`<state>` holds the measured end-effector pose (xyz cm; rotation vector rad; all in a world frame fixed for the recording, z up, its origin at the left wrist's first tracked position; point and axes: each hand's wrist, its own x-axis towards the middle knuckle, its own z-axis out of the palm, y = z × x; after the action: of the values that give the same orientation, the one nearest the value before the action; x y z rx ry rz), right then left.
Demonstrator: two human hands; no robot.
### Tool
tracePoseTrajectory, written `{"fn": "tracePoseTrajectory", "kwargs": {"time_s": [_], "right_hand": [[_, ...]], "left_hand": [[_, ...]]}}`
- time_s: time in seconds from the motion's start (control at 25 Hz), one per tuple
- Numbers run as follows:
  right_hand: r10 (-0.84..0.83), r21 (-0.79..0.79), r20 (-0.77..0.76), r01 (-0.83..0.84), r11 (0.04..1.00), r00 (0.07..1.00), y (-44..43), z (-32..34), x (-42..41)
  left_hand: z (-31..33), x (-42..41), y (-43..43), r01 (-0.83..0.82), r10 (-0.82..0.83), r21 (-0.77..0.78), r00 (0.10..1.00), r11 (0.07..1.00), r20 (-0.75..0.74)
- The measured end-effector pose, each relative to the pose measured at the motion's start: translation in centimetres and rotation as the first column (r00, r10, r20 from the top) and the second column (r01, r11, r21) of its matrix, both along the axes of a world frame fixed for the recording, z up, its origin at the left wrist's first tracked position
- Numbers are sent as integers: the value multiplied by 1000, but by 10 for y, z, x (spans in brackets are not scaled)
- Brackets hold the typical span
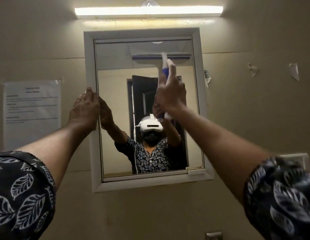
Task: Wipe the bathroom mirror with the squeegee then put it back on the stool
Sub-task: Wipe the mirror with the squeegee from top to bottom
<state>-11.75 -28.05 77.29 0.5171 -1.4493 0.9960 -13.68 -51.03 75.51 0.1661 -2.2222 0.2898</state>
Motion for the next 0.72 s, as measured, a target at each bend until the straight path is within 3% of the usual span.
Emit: {"fn": "tracePoseTrajectory", "kwargs": {"time_s": [0.08,0.36,0.52,0.72], "right_hand": [[-68,8,111,67,998,992,1,33,-2],[-179,31,140,176,984,974,-5,41,-12],[-156,79,135,147,986,978,14,-26,-14],[-115,49,236,107,993,965,5,-175,-11]], "left_hand": [[0,0,-1,0,0,-5,1000,1000,1],[-1,1,-1,-4,4,-6,1000,1000,17],[-2,2,-1,-11,11,-16,1000,1000,12],[-1,5,0,-21,21,-17,1000,1000,10]]}}
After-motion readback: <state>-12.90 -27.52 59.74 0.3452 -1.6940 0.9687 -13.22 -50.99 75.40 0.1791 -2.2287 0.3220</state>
